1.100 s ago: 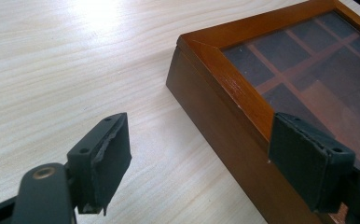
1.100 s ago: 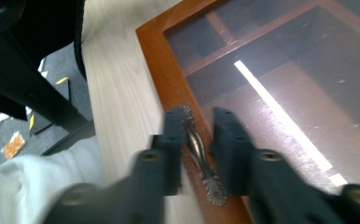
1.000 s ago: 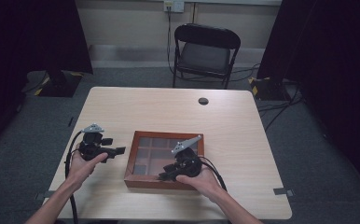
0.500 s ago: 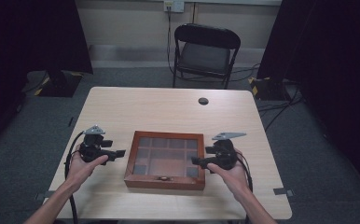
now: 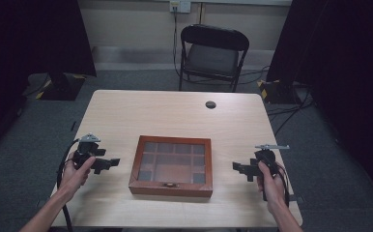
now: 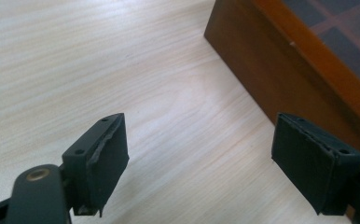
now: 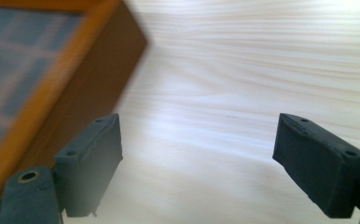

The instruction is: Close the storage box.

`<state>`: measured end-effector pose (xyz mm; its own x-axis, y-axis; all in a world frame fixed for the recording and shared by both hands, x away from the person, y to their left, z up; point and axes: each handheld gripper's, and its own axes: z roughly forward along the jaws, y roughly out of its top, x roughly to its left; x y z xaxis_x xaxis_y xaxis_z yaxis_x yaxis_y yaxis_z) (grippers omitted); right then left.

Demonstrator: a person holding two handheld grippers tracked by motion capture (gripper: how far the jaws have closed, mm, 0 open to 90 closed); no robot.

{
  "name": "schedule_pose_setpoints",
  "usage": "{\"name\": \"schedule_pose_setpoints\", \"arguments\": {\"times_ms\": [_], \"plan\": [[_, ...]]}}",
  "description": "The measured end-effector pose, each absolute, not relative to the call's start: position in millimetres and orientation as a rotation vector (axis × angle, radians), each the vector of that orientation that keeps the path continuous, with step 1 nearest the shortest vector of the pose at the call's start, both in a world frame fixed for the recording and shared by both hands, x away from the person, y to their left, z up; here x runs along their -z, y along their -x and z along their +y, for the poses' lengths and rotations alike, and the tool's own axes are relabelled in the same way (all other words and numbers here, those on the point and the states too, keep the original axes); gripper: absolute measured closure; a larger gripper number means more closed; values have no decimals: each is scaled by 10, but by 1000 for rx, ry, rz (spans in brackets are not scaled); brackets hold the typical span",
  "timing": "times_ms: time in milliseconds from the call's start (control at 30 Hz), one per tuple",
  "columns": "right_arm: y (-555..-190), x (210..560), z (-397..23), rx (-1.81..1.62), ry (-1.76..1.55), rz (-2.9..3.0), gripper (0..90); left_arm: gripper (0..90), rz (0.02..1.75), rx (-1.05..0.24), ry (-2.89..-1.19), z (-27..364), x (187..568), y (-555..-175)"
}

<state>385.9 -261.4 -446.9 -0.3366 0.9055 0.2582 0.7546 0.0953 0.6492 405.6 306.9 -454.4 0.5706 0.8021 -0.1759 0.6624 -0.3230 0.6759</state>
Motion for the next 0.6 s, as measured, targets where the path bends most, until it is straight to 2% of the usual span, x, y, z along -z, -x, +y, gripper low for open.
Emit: {"name": "schedule_pose_setpoints", "arguments": {"times_ms": [167,267,467,600], "plan": [[-3983,4577,-2683,-901,-1699,2117,151,183,1216,-268,-2136,3089,4674,-4131],[-4025,4705,-2704,-826,-1729,2095,154,174,1261,-342,-2171,3087,4767,-4151],[-4023,4747,-2666,-824,-1734,2098,152,169,1278,-435,-2150,3065,4892,-4140],[-4001,4845,-2598,-774,-1697,2065,137,107,1301,-498,-2079,3009,4963,-4128]]}}
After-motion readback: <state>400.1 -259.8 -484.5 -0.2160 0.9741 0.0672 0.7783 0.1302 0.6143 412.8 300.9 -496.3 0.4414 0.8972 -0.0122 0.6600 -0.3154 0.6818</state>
